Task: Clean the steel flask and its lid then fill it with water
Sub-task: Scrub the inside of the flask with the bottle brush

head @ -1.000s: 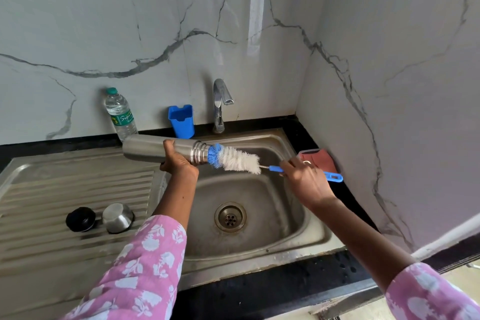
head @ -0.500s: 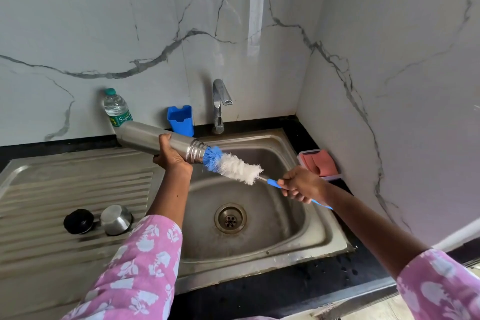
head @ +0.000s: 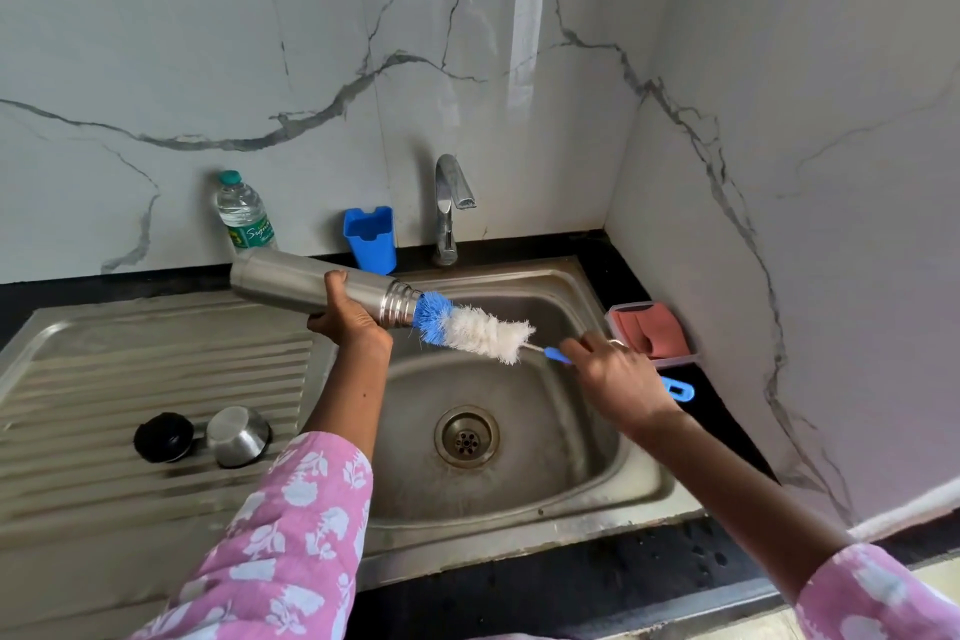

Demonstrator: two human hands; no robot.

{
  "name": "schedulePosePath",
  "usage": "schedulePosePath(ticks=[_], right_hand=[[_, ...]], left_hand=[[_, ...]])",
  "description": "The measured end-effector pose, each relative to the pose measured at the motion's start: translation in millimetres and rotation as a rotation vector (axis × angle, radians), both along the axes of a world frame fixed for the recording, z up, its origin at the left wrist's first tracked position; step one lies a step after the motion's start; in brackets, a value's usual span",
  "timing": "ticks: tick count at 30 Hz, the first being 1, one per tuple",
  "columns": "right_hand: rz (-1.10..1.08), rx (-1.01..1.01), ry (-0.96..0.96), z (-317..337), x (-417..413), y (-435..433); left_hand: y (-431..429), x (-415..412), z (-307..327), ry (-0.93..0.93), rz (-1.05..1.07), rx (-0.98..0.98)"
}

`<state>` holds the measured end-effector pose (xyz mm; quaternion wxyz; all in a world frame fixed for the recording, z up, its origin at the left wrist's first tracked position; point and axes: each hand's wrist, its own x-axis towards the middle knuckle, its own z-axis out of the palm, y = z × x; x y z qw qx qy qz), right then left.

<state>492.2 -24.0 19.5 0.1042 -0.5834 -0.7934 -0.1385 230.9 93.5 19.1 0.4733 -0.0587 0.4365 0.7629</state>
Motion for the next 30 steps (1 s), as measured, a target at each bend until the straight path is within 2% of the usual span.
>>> schedulePosePath(ticks=[3,5,7,10,13,15,17,18,26,28,30], right_hand=[[0.056,0.322,-0.058,-12.2,-0.9,-2.5],[0.092,0.366,-0.052,-14.0,-0.3,0.1],[0.123,0.292,0.004,-18.0,2.9,5.0],[0.067,0.037,0.216,-7.5,-1.0,4.5],[-0.149,-0.407,0.455,9.9,-3.2,12.1],[-0.164,-0.587,0.743,14.4,-6.8,14.7],[-0.187,-0.686,1.046,13.8,-7.0,17.6],[-0.217,-0.758,1.125,13.9,-5.8,17.1],[-0.379,-1.429,1.324,21.2,11.2,19.3],[-0.389,-1.510,1.349,21.3,14.7,18.8],[-0.379,-1.482,1.376,18.9,16.4,16.2]], left_hand=[[0.6,-1.1,1.5,-0.024,0.014,-0.014],[1.1,-3.0,0.8,-0.026,0.030,-0.020],[0.9,-3.6,-0.8,-0.029,0.036,-0.018],[-0.3,-3.5,-1.6,-0.035,0.048,-0.009],[0.5,-6.0,-1.2,-0.045,0.052,0.002],[0.5,-5.7,-1.0,-0.040,0.047,0.008],[1.6,-4.9,-0.2,-0.030,0.049,0.025],[2.3,-4.7,0.3,-0.029,0.047,0.035],[-0.2,-1.8,2.0,-0.041,0.034,0.064],[-1.1,-0.7,3.1,-0.036,0.014,0.054],[-0.4,0.2,3.6,-0.024,0.015,0.053]])
